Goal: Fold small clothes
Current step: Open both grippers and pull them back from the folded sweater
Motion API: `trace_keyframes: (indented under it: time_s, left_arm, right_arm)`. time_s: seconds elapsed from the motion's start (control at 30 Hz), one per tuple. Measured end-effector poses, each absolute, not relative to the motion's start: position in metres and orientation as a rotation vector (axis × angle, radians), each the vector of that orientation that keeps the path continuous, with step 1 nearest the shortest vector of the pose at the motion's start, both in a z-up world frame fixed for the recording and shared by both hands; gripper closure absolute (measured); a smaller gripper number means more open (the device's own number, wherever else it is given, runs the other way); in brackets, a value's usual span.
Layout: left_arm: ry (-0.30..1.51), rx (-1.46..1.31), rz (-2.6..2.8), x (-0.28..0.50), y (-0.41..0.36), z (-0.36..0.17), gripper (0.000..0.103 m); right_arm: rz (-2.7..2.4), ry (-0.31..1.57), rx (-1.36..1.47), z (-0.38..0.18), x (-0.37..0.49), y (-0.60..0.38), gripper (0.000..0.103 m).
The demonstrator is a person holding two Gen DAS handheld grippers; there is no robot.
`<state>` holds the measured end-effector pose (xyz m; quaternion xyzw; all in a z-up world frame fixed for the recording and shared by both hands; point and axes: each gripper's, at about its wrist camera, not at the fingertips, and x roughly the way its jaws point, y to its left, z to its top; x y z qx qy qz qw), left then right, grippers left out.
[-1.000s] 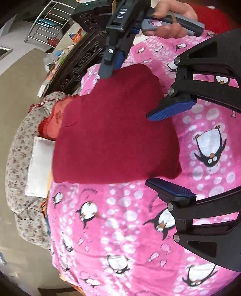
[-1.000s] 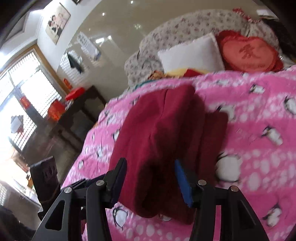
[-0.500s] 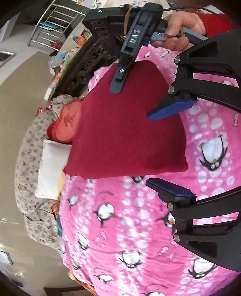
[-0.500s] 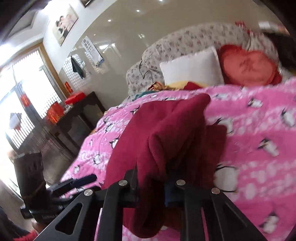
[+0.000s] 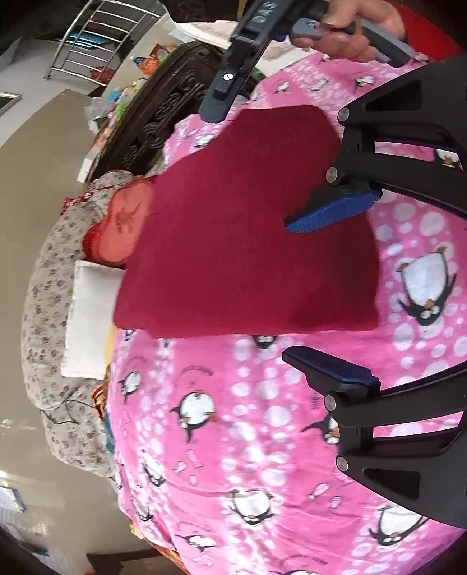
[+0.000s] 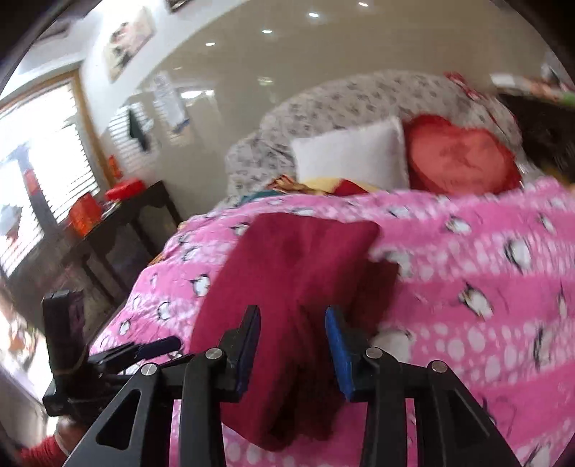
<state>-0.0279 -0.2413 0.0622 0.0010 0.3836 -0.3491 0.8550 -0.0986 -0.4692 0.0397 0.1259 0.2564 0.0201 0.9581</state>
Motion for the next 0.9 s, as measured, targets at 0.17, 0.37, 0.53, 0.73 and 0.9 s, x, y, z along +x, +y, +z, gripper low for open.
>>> trace_keyframes:
  time_s: [0.17, 0.37, 0.53, 0.73, 0.9]
  left_arm:
    - [0.840, 0.017, -0.724, -0.020, -0.257, 0.050, 0.037]
    - [0.873, 0.009, -0.721, -0.015, -0.267, 0.030, 0.028]
    - [0.868, 0.014, -0.706, -0.019, -0.262, 0.034, 0.028]
    - [0.853, 0.040, -0.673, -0.025, -0.261, 0.037, 0.028]
    - [0.852, 0.043, -0.644, -0.031, -0.258, 0.039, 0.028]
  right_arm:
    - [-0.058, 0.651, 0.129, 0.017, -0.048, -0.461, 0.068]
    - [-0.069, 0.653, 0.133, 0.003, -0.031, -0.473, 0.068]
    - [-0.017, 0.621, 0.198, 0.022, -0.065, -0.470, 0.068]
    - [-0.024, 0.654, 0.113, 0.014, -0.094, -0.440, 0.068]
    - [-0.038, 0.742, 0.178, -0.020, -0.078, -0.451, 0.068]
